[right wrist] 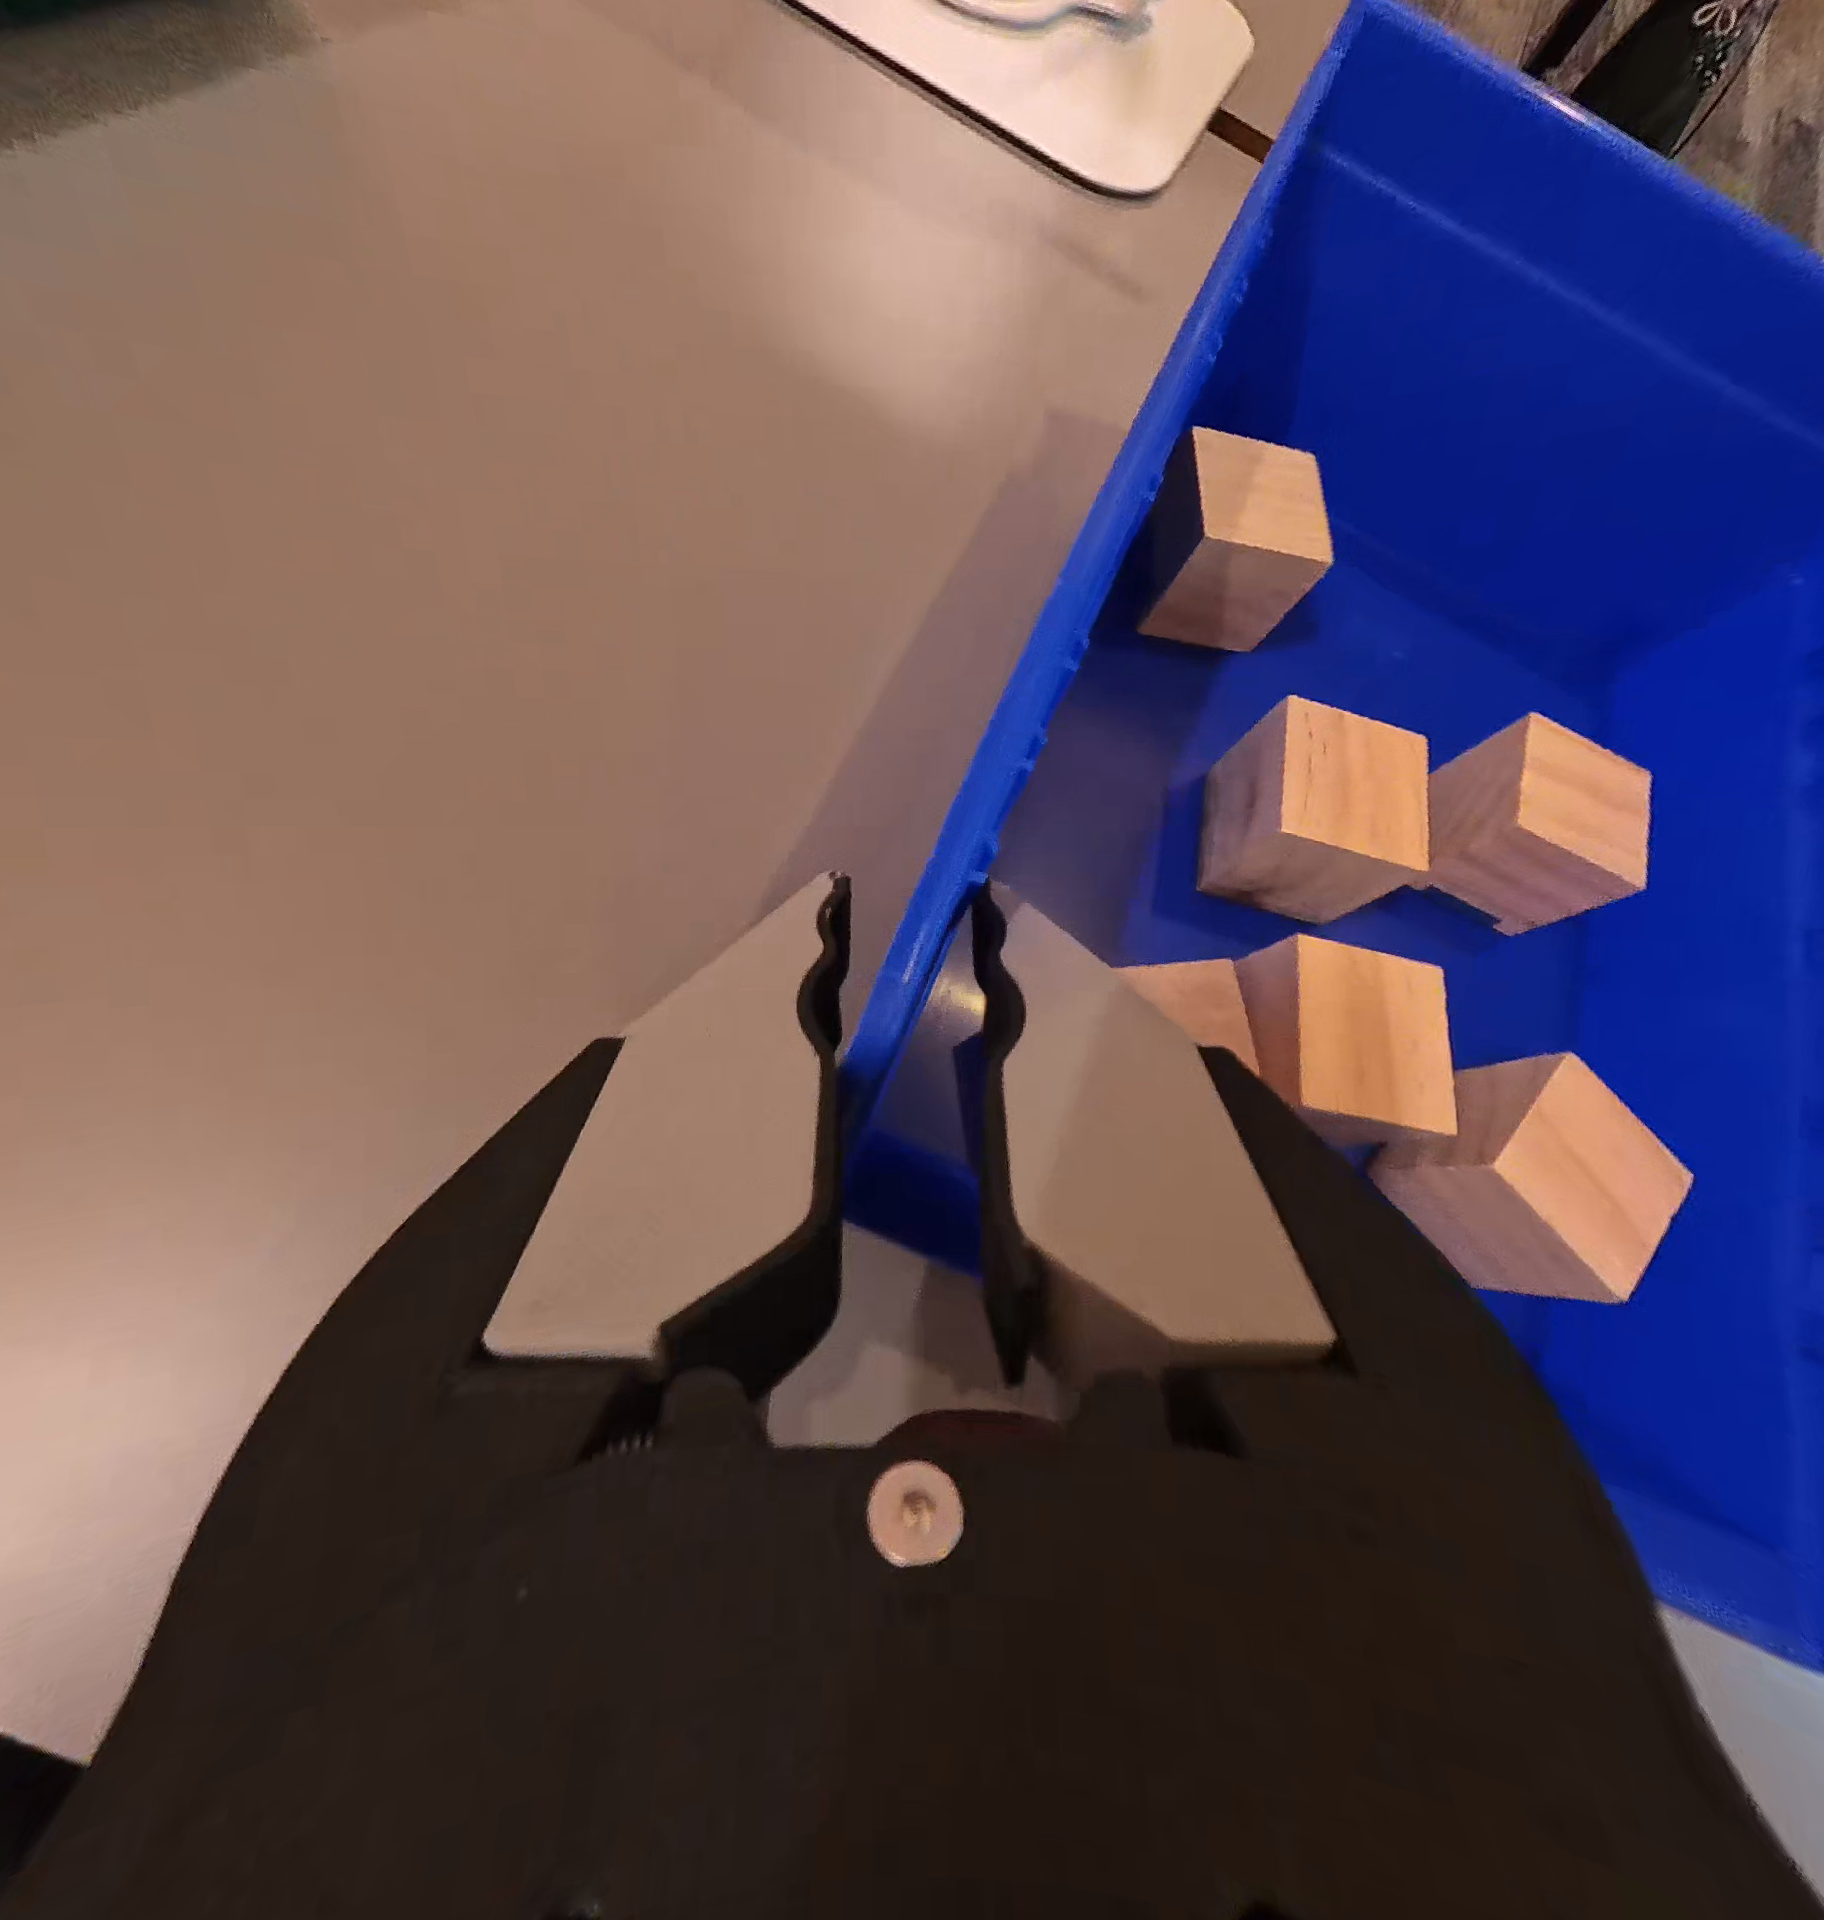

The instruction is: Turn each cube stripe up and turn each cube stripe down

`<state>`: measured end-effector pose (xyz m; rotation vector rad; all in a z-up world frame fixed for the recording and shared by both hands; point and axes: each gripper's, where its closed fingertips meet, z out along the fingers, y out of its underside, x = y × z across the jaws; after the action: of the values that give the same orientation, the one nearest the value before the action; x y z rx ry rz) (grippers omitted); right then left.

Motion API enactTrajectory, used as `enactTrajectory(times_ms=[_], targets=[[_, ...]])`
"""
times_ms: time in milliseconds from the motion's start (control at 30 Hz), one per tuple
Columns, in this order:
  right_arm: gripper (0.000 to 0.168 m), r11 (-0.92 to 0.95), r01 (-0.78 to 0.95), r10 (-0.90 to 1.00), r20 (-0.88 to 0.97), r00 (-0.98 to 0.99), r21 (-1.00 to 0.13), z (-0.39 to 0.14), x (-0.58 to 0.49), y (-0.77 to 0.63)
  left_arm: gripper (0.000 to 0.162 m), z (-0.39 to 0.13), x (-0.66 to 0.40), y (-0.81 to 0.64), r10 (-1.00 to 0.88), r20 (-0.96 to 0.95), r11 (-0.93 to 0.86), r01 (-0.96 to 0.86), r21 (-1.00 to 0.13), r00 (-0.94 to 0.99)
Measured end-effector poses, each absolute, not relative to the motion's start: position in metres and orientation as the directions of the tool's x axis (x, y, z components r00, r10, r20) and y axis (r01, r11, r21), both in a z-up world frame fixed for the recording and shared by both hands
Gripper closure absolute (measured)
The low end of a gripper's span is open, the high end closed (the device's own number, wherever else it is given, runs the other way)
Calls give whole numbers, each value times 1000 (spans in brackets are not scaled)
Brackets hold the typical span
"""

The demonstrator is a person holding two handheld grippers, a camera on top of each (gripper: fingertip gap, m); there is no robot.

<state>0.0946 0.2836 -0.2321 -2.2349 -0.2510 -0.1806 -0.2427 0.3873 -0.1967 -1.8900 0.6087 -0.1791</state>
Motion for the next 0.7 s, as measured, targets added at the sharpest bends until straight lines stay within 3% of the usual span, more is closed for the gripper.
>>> enactTrajectory(times_ms=[67,267,500,700], targets=[[145,-601,234,140,188,972,-765,-232,65,289,159,-182,-257,383,-492,-75,-257,-227,-939,867],[139,-596,230,194,139,971,-770,-231,-52,318,159,-136,-310,362,-398,-121,-152,-195,-969,910],[121,-577,253,435,-30,900,-776,-223,-252,350,158,-85,-366,338,-340,-80,-18,-92,-996,937],[125,-371,282,609,-3,793,-885,-156,-319,318,159,-60,-411,320,-244,-98,62,-85,-994,965]])
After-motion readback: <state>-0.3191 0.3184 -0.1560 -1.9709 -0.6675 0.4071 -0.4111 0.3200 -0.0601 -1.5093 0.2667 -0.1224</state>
